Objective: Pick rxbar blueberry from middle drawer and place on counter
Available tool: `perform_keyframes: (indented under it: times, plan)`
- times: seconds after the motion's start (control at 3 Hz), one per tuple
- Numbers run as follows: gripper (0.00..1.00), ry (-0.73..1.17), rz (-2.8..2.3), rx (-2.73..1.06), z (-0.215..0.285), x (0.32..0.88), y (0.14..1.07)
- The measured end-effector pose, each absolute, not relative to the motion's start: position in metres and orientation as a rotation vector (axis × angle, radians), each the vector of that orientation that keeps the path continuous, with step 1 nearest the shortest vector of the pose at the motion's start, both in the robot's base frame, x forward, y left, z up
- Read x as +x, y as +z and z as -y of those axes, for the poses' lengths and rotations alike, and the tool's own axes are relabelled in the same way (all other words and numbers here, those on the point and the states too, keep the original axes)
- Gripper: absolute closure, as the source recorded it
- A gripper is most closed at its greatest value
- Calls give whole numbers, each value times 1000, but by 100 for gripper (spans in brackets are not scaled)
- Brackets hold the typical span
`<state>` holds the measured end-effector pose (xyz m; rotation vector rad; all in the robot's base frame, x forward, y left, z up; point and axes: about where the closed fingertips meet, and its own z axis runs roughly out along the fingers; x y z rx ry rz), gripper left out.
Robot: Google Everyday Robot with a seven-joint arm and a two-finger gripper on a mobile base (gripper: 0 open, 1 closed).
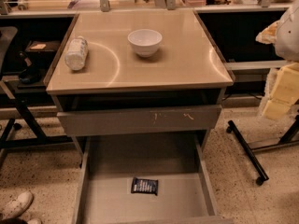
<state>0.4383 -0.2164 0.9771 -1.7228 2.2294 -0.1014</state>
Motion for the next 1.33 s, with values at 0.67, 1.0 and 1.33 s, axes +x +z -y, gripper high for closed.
perform_keyframes:
  times: [0.67,1.0,1.33]
  plan:
    - [0,-37,-2243,-1716,206,432,945]
    - [0,76,-2252,-1687,178,424,881]
    - [0,177,-2266,-1677,155,412,813]
